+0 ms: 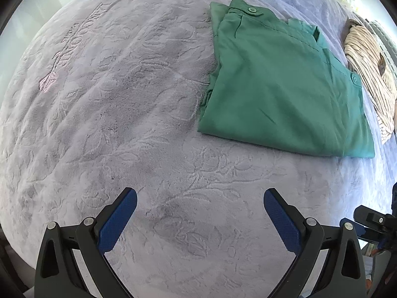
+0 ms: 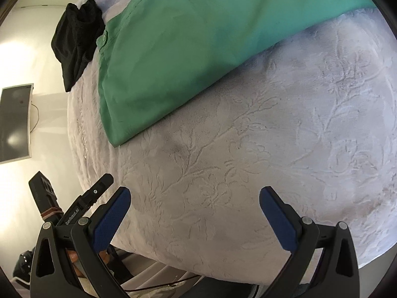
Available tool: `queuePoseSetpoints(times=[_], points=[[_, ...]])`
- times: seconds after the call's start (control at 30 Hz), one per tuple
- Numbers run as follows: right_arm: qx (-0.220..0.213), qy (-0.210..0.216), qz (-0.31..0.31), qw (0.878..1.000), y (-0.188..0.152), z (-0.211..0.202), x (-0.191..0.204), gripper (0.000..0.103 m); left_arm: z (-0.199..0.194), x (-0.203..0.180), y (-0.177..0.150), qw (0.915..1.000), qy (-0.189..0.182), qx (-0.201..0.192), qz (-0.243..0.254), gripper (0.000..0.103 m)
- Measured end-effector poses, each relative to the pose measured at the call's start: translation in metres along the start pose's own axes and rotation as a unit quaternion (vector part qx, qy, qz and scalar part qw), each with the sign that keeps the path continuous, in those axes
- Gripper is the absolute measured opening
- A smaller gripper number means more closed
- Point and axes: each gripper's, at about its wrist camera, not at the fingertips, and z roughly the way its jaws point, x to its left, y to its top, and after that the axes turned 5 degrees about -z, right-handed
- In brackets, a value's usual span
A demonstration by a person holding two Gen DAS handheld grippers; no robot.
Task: Fold large clothes
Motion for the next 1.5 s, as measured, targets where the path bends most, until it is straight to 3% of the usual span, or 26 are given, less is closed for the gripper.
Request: queuePoseSetpoints(times=[0.17,0.3,0.63,0.77,0.97,1.17,1.27,1.37,1.43,1.5], points=[[0.021,0.004,0.014,1.0,0.006,0.014,0.002,0.103,0.004,0.004,0.003,1.0,0.005,0.003,0.002,0.102],[0.003,0.003,0.02,1.0,0.015,0.017,0.006,0.103,0.008,0.007,0.005,1.0,0.008,0.002,0.0,0.102],[0.011,0.089,0.032,0.995,0.036,0.044,0.014,0.103,0.024,0.01,0.013,0.9997,0.023,0.001,0.006,0.102],[0.024,0.101,0.018,0.994,0.041,0.058,0.019,0.103,0.031,0.008,0.02,0.9998,0.018,-0.009,0.004,0.102],[-0.002,0.15,-0.004,0.989,0.057,0.063,0.024,0.103,0.03,0.014,0.037,0.9977,-0.037,-0.051,-0.022,0.102],[-0.028,0.189,0.024,0.981,0.072,0.076,0.027,0.103,0.033,0.026,0.065,0.9902,-0.108,-0.051,-0.072,0.102],[-0.041,0.228,0.064,0.971,0.074,0.088,0.025,0.103,0.033,0.029,0.077,0.9841,-0.148,-0.051,-0.083,0.102],[-0.084,0.271,0.097,0.954,0.077,0.087,0.026,0.103,0.033,0.029,0.09,0.9806,-0.17,-0.049,-0.085,0.102],[-0.091,0.28,0.114,0.949,0.079,0.086,0.026,0.102,0.035,0.03,0.101,0.9757,-0.195,-0.047,-0.088,0.102],[-0.076,0.277,0.137,0.948,0.08,0.09,0.024,0.085,0.037,0.031,0.109,0.9706,-0.217,-0.041,-0.095,0.102]])
